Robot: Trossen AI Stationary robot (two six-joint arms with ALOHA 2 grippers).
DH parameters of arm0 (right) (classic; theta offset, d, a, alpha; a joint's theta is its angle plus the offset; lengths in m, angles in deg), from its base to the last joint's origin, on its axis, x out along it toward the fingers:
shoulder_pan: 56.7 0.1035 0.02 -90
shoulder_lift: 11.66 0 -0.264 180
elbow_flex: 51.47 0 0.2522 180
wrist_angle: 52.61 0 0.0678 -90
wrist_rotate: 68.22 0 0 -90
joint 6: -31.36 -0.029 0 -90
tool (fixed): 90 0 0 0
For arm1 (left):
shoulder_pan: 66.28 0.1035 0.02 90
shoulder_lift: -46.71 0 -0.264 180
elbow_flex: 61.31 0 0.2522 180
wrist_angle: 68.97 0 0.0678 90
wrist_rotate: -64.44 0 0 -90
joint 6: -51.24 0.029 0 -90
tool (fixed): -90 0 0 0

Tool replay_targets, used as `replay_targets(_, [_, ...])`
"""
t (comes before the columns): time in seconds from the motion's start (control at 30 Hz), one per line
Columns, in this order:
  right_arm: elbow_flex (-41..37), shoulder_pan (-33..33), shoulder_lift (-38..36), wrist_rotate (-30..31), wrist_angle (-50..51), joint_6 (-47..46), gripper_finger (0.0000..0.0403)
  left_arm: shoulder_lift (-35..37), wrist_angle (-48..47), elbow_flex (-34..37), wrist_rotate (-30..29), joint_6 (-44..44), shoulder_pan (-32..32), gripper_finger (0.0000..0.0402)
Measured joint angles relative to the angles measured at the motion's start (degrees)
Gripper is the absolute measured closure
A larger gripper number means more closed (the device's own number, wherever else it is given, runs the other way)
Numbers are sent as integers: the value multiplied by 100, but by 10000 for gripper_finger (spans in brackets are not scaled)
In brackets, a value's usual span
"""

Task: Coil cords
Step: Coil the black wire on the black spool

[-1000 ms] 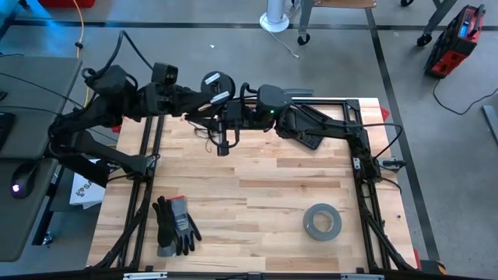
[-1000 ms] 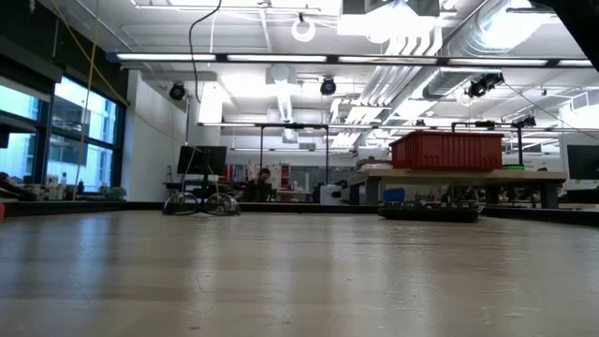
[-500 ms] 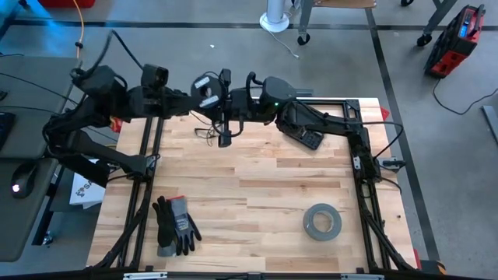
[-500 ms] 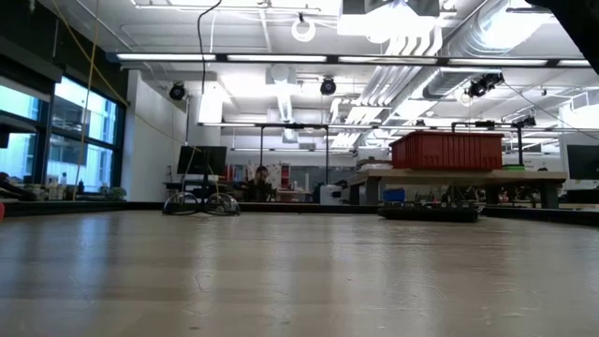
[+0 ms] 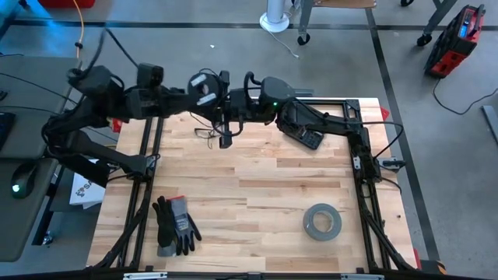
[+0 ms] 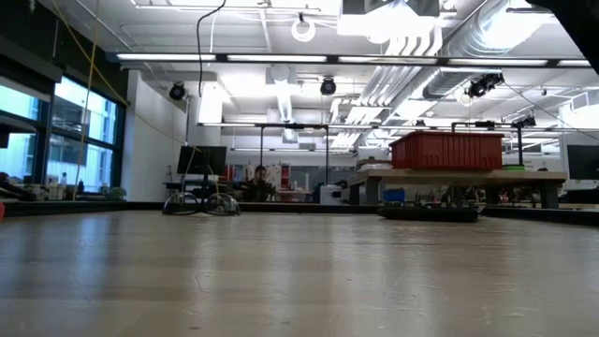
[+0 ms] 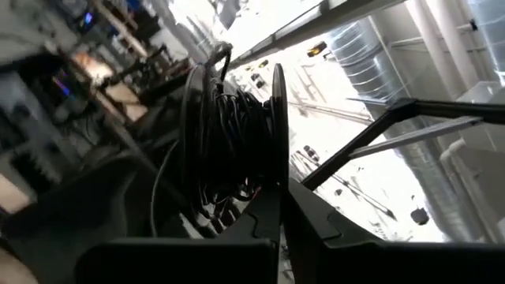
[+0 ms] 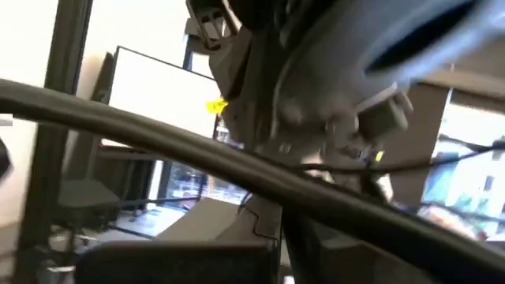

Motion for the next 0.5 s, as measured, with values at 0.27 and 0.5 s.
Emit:
replay_targets(0.27, [0, 42, -33, -129, 1091, -816, 402, 498, -704, -2, -452, 841, 0, 401])
replay_targets(0.5, [0, 39, -37, -229, 2002, -2246, 353, 667, -1406, -2, -365, 1649, 2, 401])
